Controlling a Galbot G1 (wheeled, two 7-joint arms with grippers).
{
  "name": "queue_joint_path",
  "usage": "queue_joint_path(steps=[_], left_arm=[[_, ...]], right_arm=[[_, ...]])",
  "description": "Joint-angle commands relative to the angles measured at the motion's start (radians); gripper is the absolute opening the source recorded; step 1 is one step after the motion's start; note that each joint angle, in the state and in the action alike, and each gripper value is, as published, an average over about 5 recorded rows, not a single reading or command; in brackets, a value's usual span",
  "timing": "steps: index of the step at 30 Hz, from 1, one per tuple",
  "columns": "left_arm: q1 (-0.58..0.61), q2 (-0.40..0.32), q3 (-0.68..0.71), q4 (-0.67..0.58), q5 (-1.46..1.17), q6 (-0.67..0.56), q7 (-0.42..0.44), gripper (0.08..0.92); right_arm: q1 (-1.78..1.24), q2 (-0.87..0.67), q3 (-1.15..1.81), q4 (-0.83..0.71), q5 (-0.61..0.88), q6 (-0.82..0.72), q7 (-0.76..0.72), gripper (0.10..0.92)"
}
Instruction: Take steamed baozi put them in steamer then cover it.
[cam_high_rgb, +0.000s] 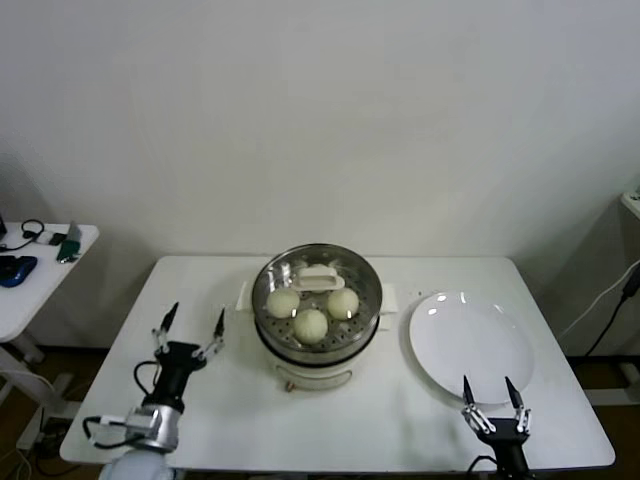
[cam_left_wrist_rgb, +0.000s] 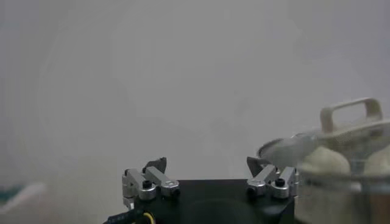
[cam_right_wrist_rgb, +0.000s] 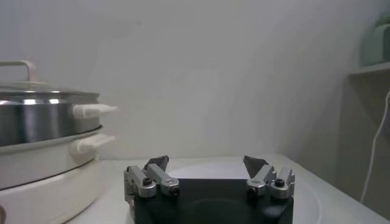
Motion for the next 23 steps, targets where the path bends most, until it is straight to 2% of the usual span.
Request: queue_joint_path(steps=[1, 6, 23], left_arm=[[0.075, -0.034, 0.017, 0.296, -0.133, -0.304, -0.007, 0.823], [0.065, -0.042, 0.031, 0.314, -0.111, -0.304, -0.004, 0.823], [0.083, -0.035, 0.028, 0.25, -0.114, -0.261, 0.022, 0.823]], right_arm=[[0.004, -0.006, -0.002, -0.016, -0.008, 0.005, 0.003, 0.823], [0.002, -0.007, -0.004, -0.017, -0.007, 0.009, 0.002, 0.823], [-0.001, -0.003, 0.0, -0.006, -0.008, 0.012, 0.0, 0.823]])
